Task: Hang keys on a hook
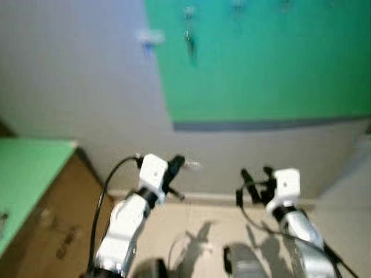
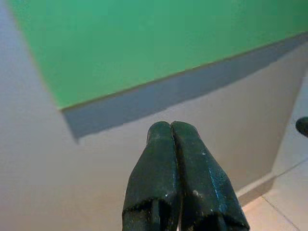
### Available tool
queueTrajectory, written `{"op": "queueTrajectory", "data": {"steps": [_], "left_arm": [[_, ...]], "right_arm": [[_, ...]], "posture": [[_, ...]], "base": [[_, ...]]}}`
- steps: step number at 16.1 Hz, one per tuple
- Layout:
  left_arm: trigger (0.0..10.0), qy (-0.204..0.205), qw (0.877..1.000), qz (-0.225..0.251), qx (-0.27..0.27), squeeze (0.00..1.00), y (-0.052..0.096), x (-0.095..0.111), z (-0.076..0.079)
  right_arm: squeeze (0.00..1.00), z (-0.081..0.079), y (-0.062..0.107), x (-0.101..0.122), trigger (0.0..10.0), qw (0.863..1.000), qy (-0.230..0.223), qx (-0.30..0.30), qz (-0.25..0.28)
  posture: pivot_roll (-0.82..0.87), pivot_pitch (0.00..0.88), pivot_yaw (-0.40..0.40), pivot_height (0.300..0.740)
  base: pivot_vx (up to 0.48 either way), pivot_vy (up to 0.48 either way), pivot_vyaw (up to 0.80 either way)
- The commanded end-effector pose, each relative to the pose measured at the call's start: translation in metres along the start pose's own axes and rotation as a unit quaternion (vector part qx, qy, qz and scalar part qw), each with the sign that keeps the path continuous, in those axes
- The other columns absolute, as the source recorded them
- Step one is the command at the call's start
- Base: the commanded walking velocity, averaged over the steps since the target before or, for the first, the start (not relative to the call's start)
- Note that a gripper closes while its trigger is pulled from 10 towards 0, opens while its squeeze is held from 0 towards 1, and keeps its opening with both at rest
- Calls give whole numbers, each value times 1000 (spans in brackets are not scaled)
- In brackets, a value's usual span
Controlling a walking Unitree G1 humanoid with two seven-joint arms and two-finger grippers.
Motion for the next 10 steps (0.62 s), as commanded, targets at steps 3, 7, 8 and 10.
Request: {"op": "queueTrajectory", "data": {"steps": [3,7,8,10], "left_arm": [[0,-4,1000,-1,7,0,4,0,-6],[0,-18,1000,11,-17,0,-5,13,-1],[0,-24,999,21,-31,0,-12,23,-1],[0,-32,998,27,-40,0,-17,30,-2]], "right_arm": [[0,-9,-4,5,10000,1000,-1,13,14],[0,-7,-2,5,10000,1000,0,8,13],[0,-8,-1,4,10000,1000,0,9,13],[0,-9,-1,4,10000,1000,-1,9,13]], "posture": [[-298,0,140,680],[-294,0,141,713],[-296,0,145,723],[-298,0,148,732]], "base": [[0,0,0],[0,0,0],[0,0,0],[0,0,0]]}}
Point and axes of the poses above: a point about 5 cm out from each wrist's last joint towards the gripper, its own y axis pointing back from the gripper into the wrist, its own x axis along the axis of the wrist's last joint, z = x × y, the point moved 1 cm from there along -y, pointing out of the wrist towards the gripper, and after that the axes turned 3 degrees about -y, right-handed, at the moved point
